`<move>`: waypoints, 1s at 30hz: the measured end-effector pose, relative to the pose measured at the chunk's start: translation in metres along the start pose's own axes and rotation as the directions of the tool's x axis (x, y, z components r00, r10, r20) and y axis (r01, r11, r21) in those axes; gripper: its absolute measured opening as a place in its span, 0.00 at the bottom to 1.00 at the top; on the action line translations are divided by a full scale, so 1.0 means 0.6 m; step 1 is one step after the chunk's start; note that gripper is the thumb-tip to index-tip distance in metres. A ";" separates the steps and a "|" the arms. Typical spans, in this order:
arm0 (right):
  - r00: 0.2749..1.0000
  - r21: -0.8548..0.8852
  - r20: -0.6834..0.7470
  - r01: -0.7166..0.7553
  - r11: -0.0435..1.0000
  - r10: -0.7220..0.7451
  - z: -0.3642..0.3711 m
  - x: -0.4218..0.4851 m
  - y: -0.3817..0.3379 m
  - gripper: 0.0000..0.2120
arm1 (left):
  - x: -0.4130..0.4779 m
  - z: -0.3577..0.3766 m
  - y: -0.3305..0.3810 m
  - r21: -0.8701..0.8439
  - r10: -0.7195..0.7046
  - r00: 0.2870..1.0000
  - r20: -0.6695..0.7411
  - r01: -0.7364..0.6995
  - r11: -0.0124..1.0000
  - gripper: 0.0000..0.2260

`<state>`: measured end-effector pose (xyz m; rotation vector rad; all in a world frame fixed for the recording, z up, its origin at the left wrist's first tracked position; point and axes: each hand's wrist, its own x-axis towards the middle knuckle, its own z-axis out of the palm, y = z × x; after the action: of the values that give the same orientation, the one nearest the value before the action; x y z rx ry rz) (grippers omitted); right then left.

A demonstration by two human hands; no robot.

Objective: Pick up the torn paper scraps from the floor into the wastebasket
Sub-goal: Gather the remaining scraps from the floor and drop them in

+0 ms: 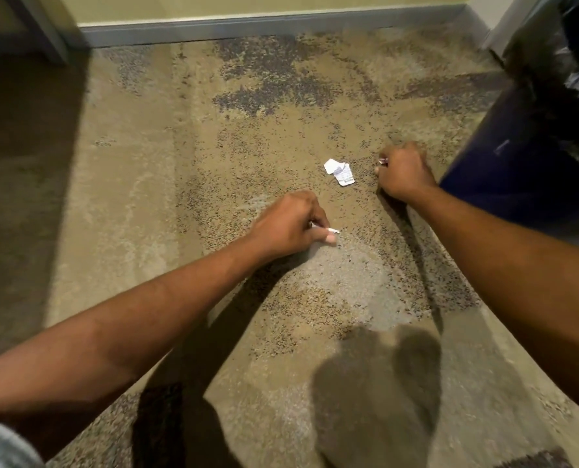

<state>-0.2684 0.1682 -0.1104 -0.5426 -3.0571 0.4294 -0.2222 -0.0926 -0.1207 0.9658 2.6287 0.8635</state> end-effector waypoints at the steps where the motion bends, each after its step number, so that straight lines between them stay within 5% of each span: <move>1: 0.999 0.000 -0.033 0.022 1.000 -0.022 0.001 0.001 0.001 0.15 | 0.000 0.001 0.001 0.016 0.001 1.000 0.026 -0.001 1.000 0.17; 6: 0.995 0.055 -0.078 0.059 0.997 -0.055 -0.006 -0.008 -0.006 0.07 | 0.001 0.007 0.014 0.082 0.001 1.000 -0.023 0.001 0.997 0.09; 13: 0.986 0.334 0.033 0.143 0.931 -0.164 0.003 -0.030 -0.083 0.03 | 0.009 0.018 0.016 0.141 -0.002 0.998 -0.069 0.012 0.990 0.01; 17: 0.966 0.102 0.074 0.239 0.966 -0.247 0.025 -0.026 -0.108 0.22 | 0.014 0.022 0.013 0.081 -0.081 0.991 -0.103 0.089 0.993 0.05; 23: 0.907 -0.060 -0.059 0.414 0.908 -0.417 0.043 -0.026 -0.108 0.07 | 0.025 0.022 0.000 -0.196 -0.312 0.918 -0.246 0.268 0.943 0.04; 30: 0.989 0.319 -0.063 0.144 0.937 -0.130 0.022 -0.034 -0.061 0.03 | 0.058 0.008 -0.005 -0.348 -0.405 0.879 -0.253 0.308 0.886 0.03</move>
<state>-0.2622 0.1248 -0.1127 -0.3164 -2.8707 0.8795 -0.2482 -0.0697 -0.1262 0.2564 2.6865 1.3555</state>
